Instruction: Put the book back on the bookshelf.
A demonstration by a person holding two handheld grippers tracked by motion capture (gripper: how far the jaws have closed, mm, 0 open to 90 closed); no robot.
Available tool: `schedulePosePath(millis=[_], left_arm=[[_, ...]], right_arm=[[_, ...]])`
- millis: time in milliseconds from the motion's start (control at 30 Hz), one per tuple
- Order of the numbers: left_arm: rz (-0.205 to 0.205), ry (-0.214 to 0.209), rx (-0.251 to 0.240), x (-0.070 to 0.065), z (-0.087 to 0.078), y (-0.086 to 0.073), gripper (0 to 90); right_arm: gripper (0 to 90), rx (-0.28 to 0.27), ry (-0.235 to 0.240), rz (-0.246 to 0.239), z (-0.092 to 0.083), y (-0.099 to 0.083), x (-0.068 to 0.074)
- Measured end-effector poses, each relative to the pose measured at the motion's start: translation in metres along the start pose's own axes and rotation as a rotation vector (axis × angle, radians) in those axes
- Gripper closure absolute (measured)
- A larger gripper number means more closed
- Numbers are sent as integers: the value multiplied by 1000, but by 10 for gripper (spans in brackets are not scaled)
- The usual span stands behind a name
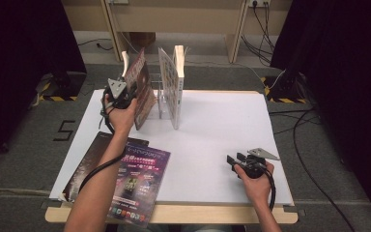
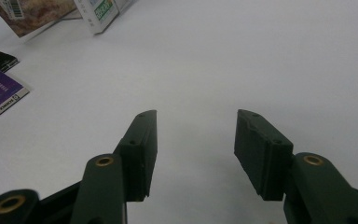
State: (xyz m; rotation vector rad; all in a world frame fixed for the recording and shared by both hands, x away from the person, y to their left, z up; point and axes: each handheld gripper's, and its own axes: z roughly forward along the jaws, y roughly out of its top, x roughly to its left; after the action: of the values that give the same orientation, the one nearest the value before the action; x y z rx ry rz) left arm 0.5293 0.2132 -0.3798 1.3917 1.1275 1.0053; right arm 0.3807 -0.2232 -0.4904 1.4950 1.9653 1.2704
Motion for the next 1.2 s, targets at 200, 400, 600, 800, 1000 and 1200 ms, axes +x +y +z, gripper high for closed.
schedulePosePath(millis=[200, 400, 600, 800, 1000, 1200], left_arm=[[27, 8, -10, -6, 7, 0, 836], [-22, 27, -15, 5, -1, -9, 829], [-5, 22, -9, 11, -7, -11, 803], [-58, -16, 24, 14, -4, -12, 757], [-99, -34, 47, 19, -5, -16, 674], [-115, -50, 59, 20, -5, -15, 659]], right_arm=[[502, 2, -2, 3, -1, 0, -2], [502, 3, 1, 6, -2, 0, -2], [501, 3, -3, 7, -2, 0, -1], [501, 5, 0, 4, 0, -1, 0], [502, 5, -2, 3, -1, -1, -2], [501, 5, 2, 6, -1, -1, 0]])
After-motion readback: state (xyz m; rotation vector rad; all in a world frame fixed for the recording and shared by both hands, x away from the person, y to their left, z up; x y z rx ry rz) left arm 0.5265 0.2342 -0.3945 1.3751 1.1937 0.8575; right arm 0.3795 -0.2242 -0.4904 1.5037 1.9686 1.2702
